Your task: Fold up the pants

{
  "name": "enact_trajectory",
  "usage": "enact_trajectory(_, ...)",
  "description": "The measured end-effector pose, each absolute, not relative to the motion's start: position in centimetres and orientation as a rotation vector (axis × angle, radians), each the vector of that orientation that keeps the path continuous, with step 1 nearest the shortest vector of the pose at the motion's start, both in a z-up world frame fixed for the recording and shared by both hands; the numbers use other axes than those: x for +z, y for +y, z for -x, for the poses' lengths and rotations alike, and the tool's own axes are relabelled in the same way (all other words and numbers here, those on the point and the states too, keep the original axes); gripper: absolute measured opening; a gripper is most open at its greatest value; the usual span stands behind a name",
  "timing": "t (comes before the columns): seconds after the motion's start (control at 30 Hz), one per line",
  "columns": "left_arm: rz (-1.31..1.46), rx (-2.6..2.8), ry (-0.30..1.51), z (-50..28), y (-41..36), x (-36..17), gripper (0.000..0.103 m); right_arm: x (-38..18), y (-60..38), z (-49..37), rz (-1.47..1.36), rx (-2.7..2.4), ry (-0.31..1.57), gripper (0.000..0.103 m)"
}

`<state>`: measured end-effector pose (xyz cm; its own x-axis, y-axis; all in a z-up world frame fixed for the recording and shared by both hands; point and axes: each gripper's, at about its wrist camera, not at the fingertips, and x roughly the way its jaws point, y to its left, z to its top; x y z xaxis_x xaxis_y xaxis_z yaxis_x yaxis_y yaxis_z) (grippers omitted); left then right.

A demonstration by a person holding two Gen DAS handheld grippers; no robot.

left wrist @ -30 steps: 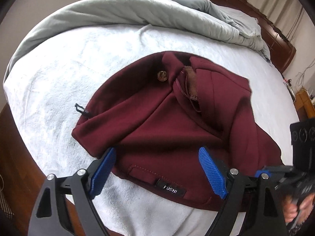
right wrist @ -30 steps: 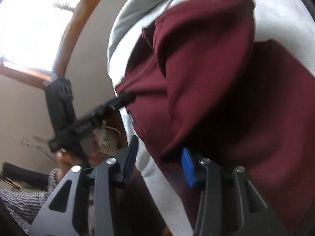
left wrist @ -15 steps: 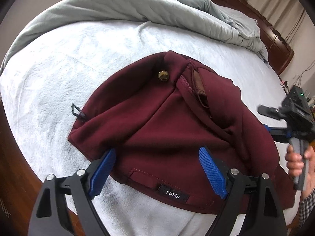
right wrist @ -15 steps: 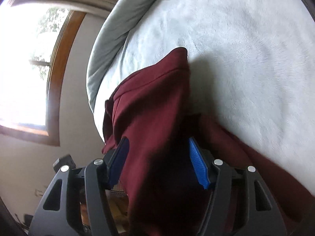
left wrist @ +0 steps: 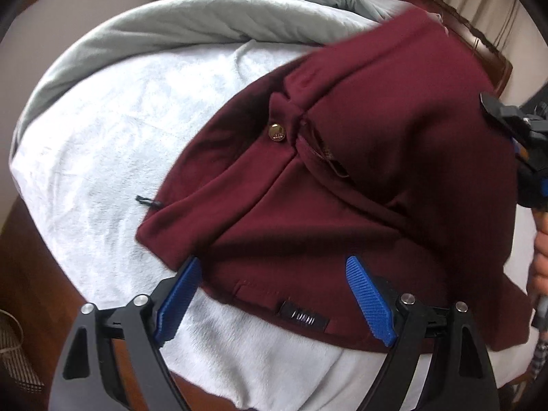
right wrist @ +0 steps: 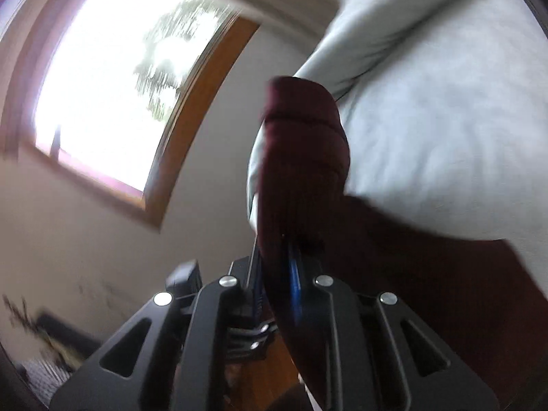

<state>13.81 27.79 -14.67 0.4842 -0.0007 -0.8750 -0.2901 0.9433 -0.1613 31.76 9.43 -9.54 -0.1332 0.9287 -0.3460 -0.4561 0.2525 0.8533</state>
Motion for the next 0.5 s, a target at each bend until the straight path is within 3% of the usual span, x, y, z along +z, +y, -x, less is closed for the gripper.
enact_trajectory(0.1, 0.303, 0.202, 1.046, -12.4, 28.2, -14.0, 0.092, -9.8, 12.5, -29.1, -0.412, 1.351, 1.201, 0.016)
enact_trajectory(0.37, 0.508, 0.102, 1.005, -8.5, 31.4, -14.3, 0.093, -13.1, 15.8, -25.6, -0.271, 1.351, 1.366, 0.024)
enact_trajectory(0.43, 0.572, 0.07, 0.982, -8.0, 31.8, -14.5, 0.093, -13.1, 14.5, -25.5, -0.322, 1.333, 1.377, 0.034)
enact_trajectory(0.47, 0.59, 0.055, 0.975, -8.1, 31.8, -14.6, 0.093, -13.0, 13.8, -25.4, -0.352, 1.329, 1.38, 0.056)
enact_trajectory(0.5, 0.606, 0.04, 0.97, -8.2, 31.7, -14.6, 0.093, -12.7, 13.0, -25.3, -0.379, 1.324, 1.365, 0.065)
